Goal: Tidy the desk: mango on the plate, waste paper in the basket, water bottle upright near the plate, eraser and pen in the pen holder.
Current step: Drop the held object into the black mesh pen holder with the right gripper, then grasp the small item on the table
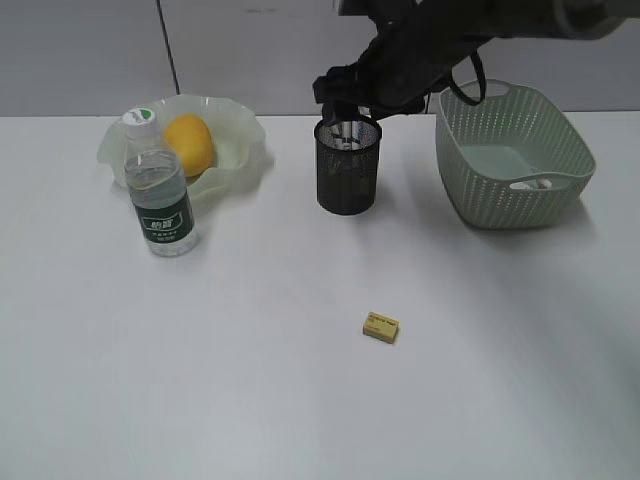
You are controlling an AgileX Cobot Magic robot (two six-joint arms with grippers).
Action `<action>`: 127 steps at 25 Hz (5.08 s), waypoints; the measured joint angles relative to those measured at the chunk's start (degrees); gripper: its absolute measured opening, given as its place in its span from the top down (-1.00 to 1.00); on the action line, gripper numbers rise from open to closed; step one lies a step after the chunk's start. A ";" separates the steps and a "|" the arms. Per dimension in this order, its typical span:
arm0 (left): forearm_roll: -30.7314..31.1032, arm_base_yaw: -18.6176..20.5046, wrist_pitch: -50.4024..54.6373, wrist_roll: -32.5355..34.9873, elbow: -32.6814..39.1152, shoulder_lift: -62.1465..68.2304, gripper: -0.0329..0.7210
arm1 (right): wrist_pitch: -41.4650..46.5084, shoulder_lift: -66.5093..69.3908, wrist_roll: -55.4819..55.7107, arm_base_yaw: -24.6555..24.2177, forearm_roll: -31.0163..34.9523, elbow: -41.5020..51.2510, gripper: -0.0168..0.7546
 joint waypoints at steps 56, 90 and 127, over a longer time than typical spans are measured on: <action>0.02 0.00 0.00 0.00 0.00 0.00 0.29 | 43.75 -32.91 4.36 -21.51 -12.36 11.27 -0.21; 0.02 0.00 0.00 0.00 0.00 0.00 0.29 | 35.86 -116.65 -1.56 -21.51 -9.52 66.53 -0.20; 0.07 0.00 0.00 0.00 0.00 0.00 0.29 | 34.92 -123.39 -2.66 -21.40 -7.08 67.14 -0.20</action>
